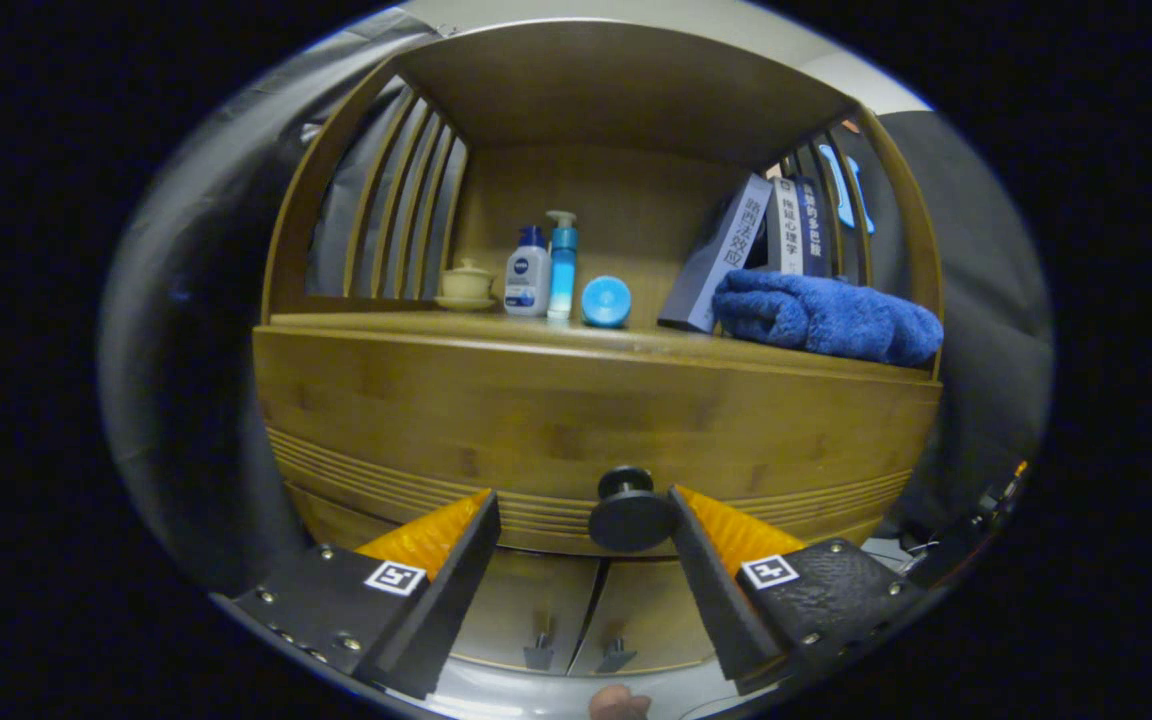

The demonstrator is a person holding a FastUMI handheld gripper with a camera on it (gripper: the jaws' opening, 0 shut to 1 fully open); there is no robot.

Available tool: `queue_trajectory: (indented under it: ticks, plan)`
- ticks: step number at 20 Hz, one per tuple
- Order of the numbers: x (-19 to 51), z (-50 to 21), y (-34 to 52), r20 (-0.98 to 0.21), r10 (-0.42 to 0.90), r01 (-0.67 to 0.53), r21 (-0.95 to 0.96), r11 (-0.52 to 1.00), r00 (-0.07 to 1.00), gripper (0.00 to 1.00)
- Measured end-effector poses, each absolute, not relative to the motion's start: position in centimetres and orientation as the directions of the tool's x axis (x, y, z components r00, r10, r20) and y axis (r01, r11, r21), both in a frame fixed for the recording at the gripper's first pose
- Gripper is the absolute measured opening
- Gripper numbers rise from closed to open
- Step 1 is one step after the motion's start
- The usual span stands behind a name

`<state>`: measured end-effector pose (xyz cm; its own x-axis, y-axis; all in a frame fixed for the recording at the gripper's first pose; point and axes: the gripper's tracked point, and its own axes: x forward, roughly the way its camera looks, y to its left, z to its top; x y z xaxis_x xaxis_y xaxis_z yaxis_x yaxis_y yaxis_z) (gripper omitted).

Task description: Pull open the drawer, take out the items inside it, and place them on the countertop above the cabinet.

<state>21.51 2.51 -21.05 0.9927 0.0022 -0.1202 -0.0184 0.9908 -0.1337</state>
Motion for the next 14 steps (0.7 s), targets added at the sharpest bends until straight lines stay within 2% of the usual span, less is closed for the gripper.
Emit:
queue_trajectory:
  ticks: [5, 14]
  plan:
    - [15.6, -15.4, 2.4, -0.069, 0.020, -0.030, -0.148, 0.989, 0.997, 0.97]
    - [4.9, -8.0, -1.1, -0.077, -0.003, -0.006, -0.122, 0.992, 0.997, 0.97]
